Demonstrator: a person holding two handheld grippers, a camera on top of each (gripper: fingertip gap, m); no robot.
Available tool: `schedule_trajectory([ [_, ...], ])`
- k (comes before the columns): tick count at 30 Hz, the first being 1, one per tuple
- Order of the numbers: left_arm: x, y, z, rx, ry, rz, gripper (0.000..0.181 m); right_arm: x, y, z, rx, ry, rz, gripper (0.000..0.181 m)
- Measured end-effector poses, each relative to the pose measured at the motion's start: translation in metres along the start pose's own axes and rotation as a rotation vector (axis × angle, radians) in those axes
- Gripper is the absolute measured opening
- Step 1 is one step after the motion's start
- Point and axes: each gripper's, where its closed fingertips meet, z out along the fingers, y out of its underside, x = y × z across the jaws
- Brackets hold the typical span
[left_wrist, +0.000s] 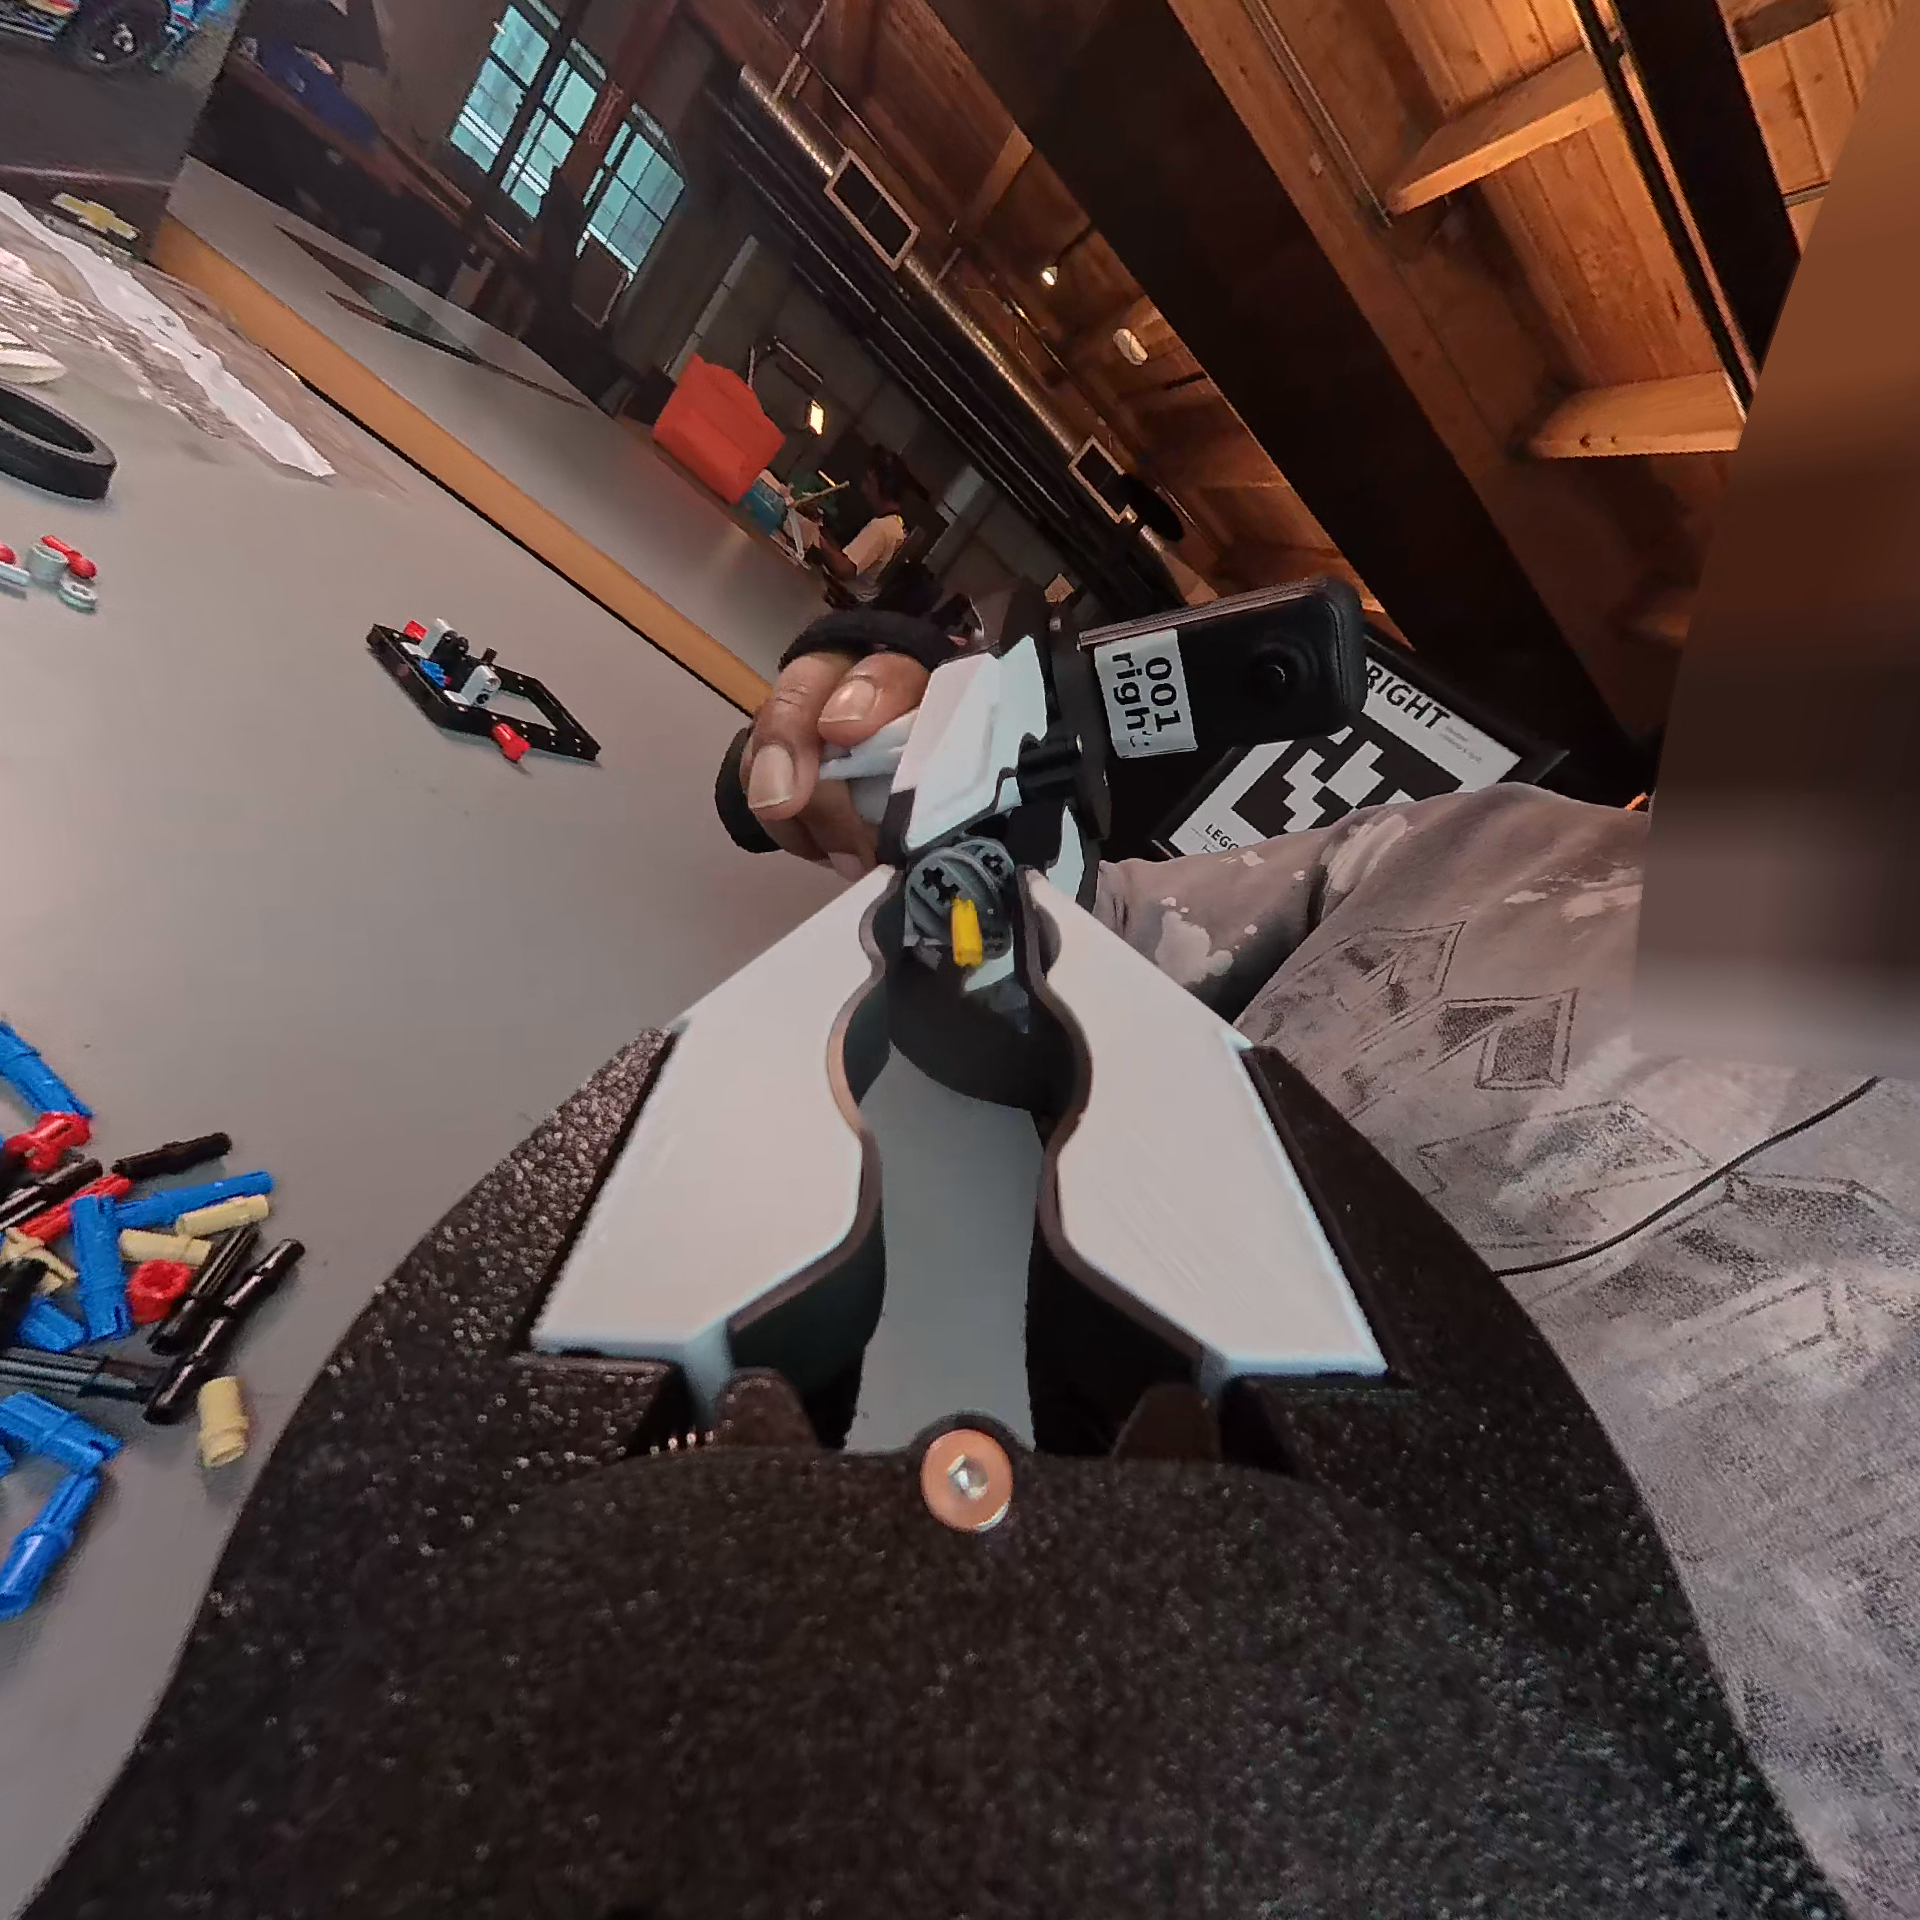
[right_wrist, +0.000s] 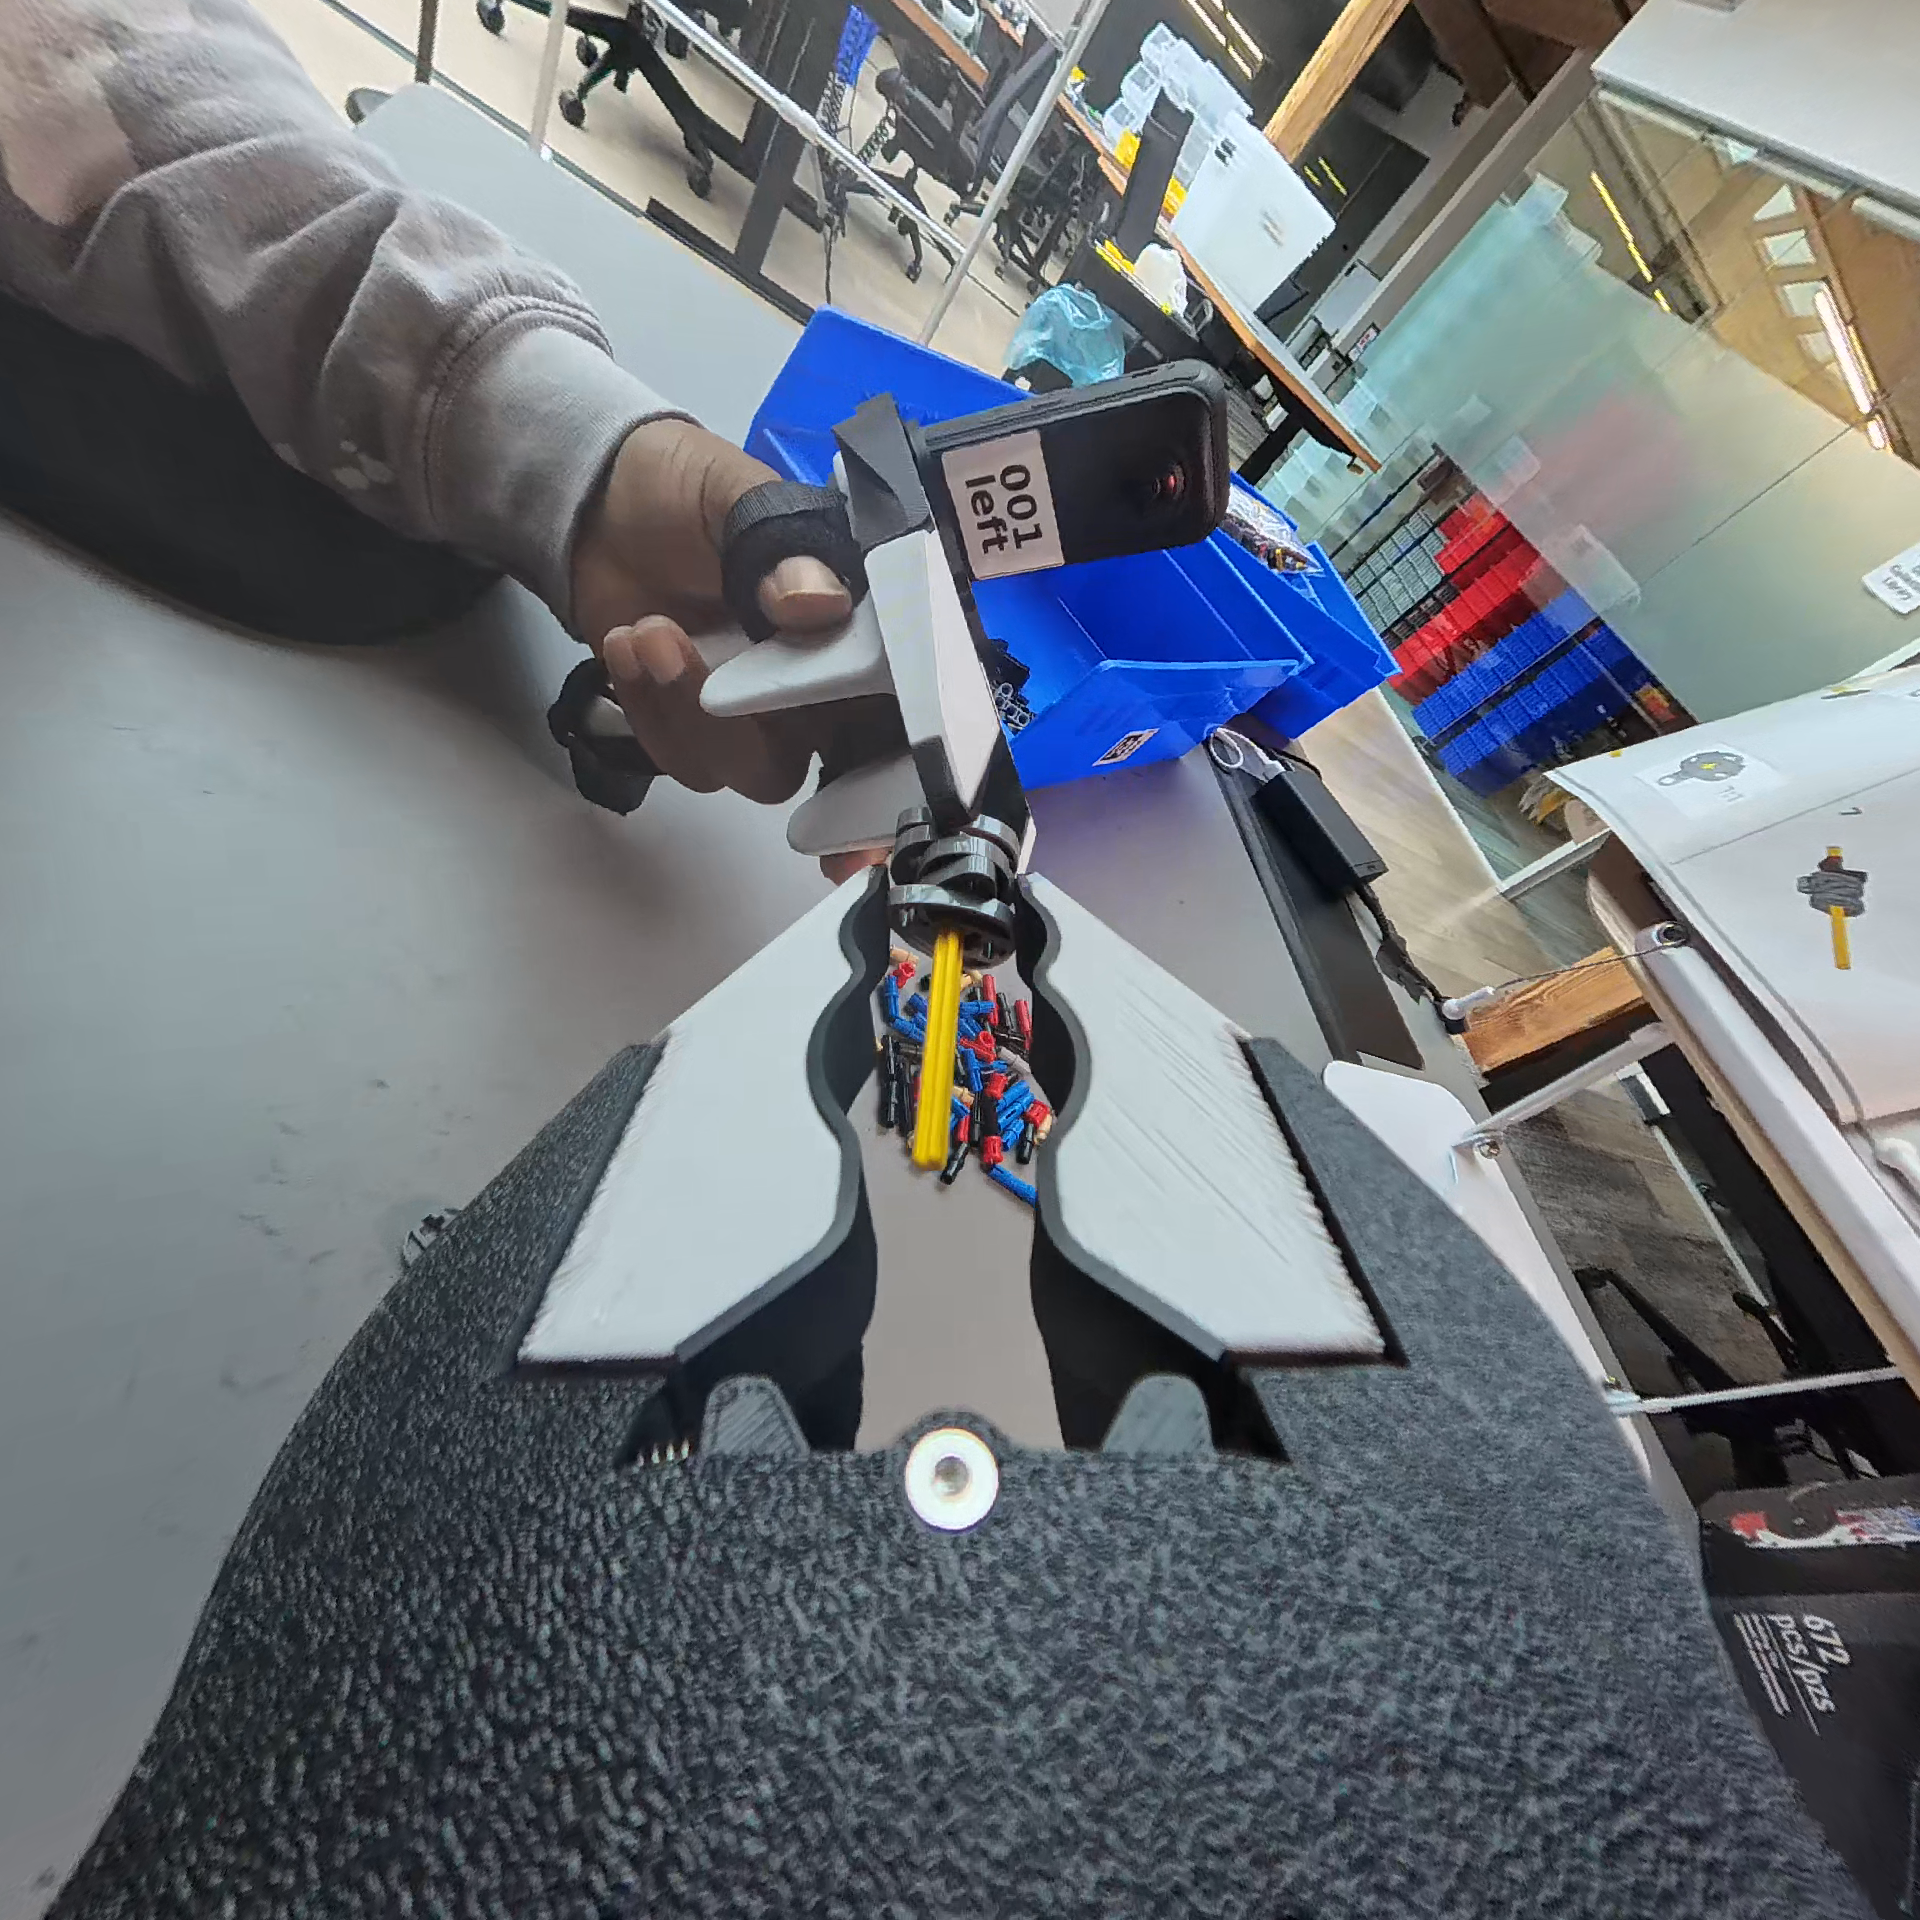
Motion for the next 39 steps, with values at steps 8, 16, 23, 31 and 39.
schedule_trajectory([
  [8, -0.001, -0.002, -0.002, -0.051, -0.05, 0.027, 0.016, 0.002, 0.001, -0.002, 0.01, -0.047, 0.099, 0.023],
  [16, -0.003, -0.005, -0.009, -0.059, -0.075, 0.052, 0.016, 0.005, 0.009, -0.015, -0.013, -0.087, 0.109, 0.023],
  [23, -0.012, -0.027, -0.05, -0.05, -0.204, 0.177, 0.015, -0.012, 0.058, -0.043, -0.202, -0.28, 0.267, 0.023],
  [31, -0.025, -0.001, -0.03, -0.125, -0.215, 0.149, 0.016, -0.093, 0.085, -0.004, -0.426, -0.508, 0.18, 0.035],
  [39, -0.026, -0.001, -0.028, -0.101, -0.188, 0.112, 0.017, -0.016, -0.012, -0.034, 0.034, -0.285, 0.322, 0.033],
])
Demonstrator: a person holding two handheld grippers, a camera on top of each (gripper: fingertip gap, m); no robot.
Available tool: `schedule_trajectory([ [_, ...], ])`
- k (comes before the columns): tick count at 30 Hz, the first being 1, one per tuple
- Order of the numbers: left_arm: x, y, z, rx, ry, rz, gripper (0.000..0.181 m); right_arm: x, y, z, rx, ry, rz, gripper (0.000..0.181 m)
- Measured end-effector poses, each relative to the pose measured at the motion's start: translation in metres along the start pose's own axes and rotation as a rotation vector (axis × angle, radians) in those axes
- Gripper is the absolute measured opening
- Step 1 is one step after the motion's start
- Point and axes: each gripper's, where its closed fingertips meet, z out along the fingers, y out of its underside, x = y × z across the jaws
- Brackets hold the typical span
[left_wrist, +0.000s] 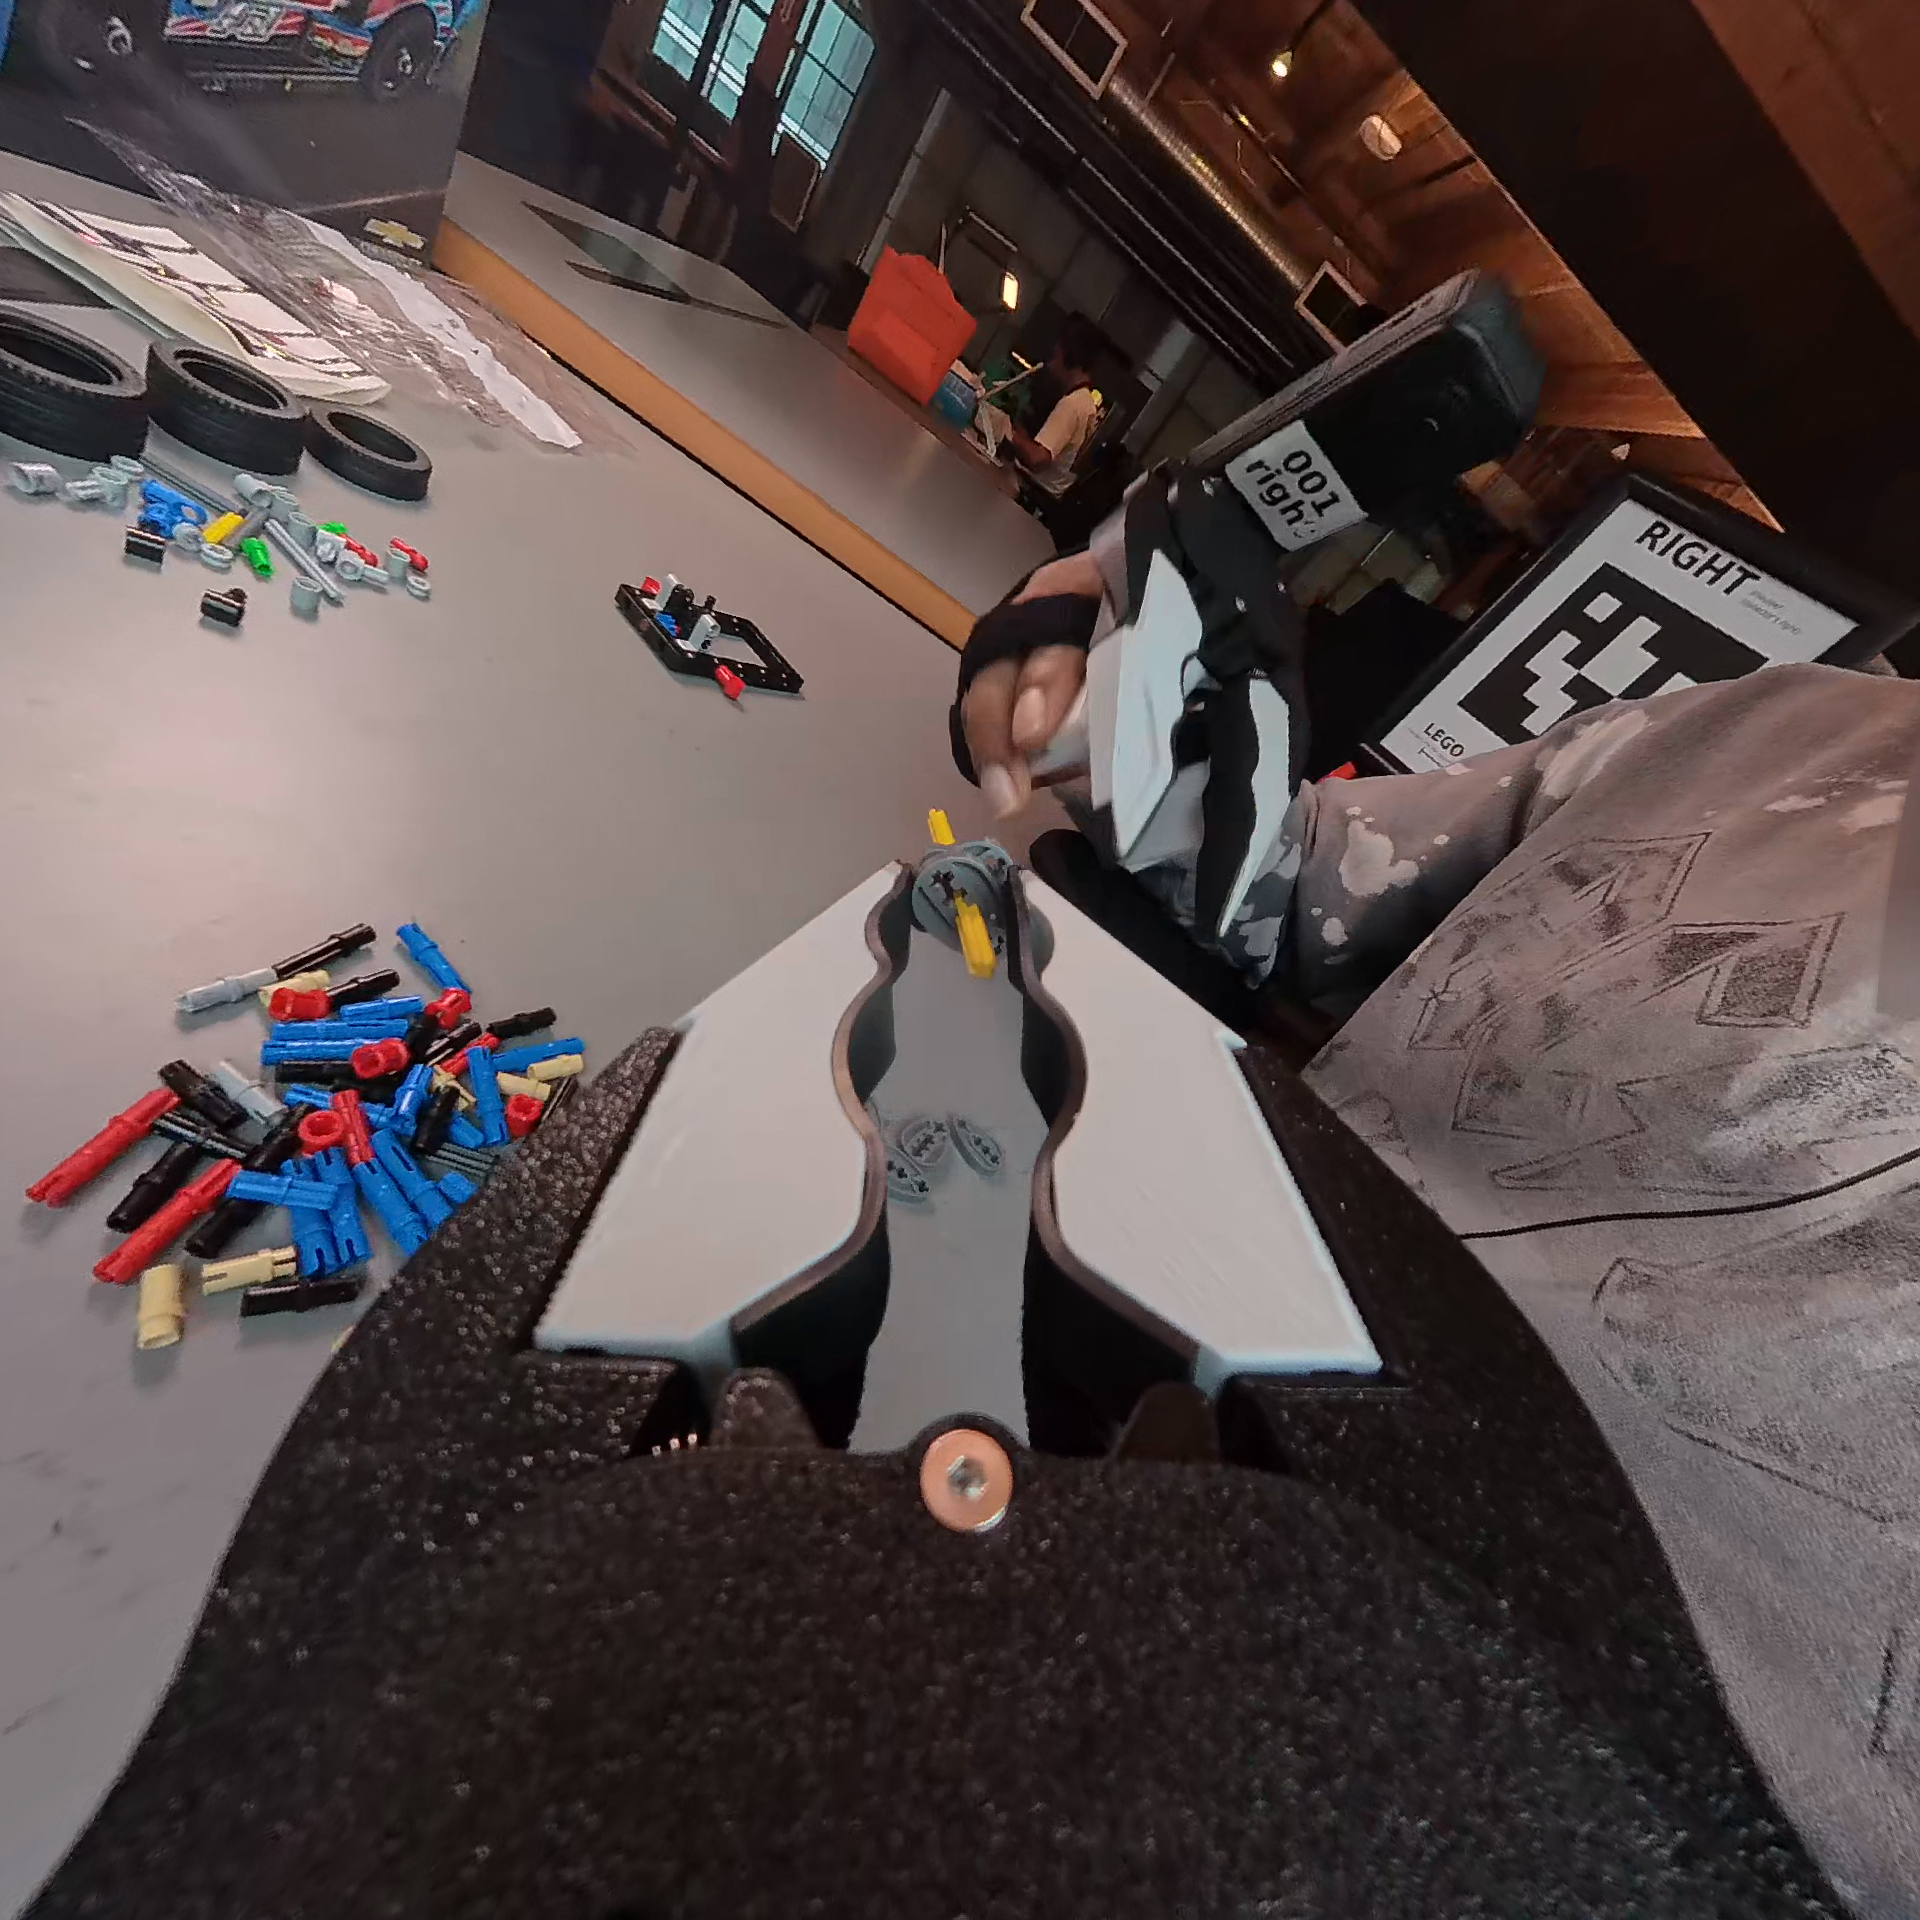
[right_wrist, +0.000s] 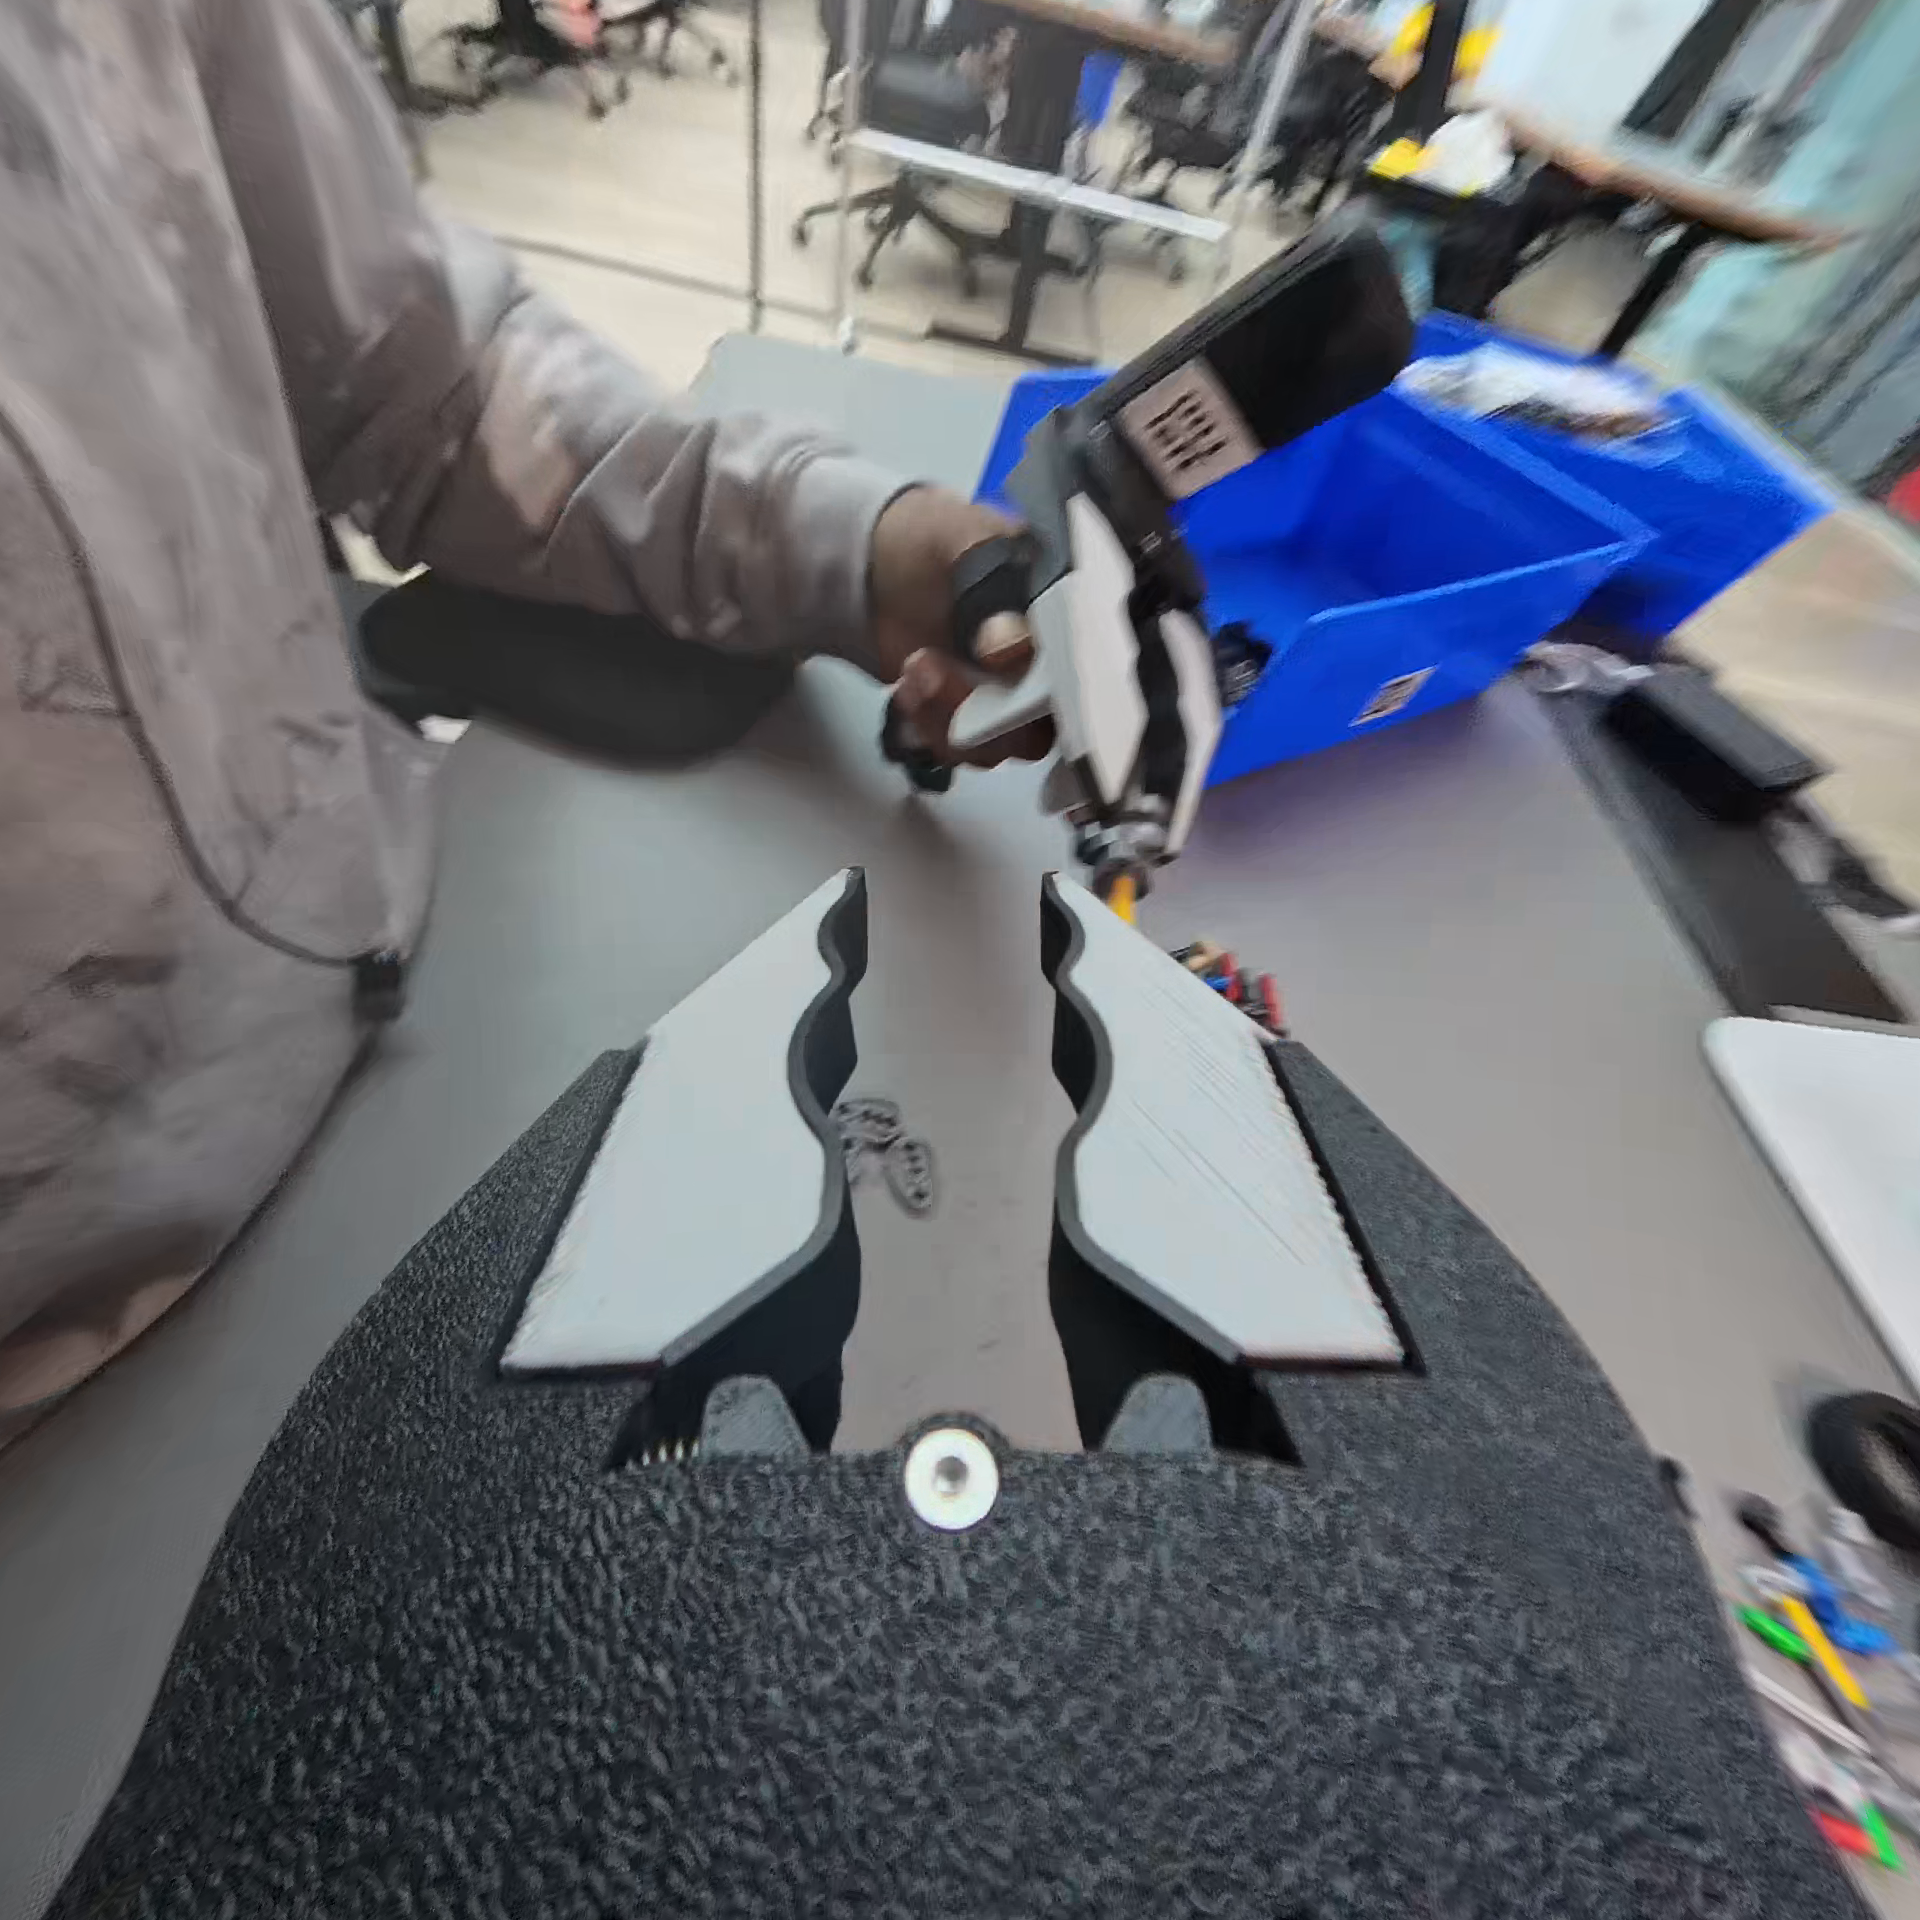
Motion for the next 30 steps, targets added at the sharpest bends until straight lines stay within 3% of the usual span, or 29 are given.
schedule_trajectory([
  [4, 0.014, -0.002, 0.011, 0.032, 0.078, -0.054, 0.017, 0.033, 0.001, 0.001, -0.038, 0.277, -0.204, 0.041],
  [8, 0.026, -0.001, 0.023, 0.053, 0.15, -0.106, 0.016, 0.025, 0.004, 0.022, -0.03, 0.288, -0.264, 0.028],
  [12, 0.033, -0.003, 0.024, 0.063, 0.196, -0.131, 0.016, 0.021, 0.001, 0.021, -0.028, 0.272, -0.281, 0.023],
  [17, 0.026, 0.0, 0.021, 0.041, 0.144, -0.097, 0.015, 0.024, 0.008, 0.017, -0.058, 0.258, -0.257, 0.022],
  [18, 0.025, 0.002, 0.02, 0.031, 0.135, -0.085, 0.003, 0.024, 0.01, 0.016, -0.067, 0.25, -0.254, 0.022],
  [20, 0.025, 0.006, 0.021, -0.005, 0.111, -0.045, 0.003, 0.02, 0.013, 0.016, -0.08, 0.216, -0.251, 0.022],
  [24, 0.022, 0.013, 0.023, -0.053, 0.065, -0.009, 0.004, 0.018, 0.019, 0.016, -0.105, 0.203, -0.271, 0.022],
  [26, 0.021, 0.016, 0.026, -0.056, 0.072, -0.047, 0.032, 0.013, 0.019, 0.021, -0.104, 0.194, -0.29, 0.022],
  [27, 0.024, 0.018, 0.028, -0.065, 0.095, -0.066, 0.036, 0.012, 0.02, 0.024, -0.11, 0.197, -0.304, 0.022],
  [30, 0.026, 0.026, 0.033, -0.105, 0.105, -0.073, 0.021, 0.01, 0.025, 0.028, -0.145, 0.2, -0.346, 0.022],
])
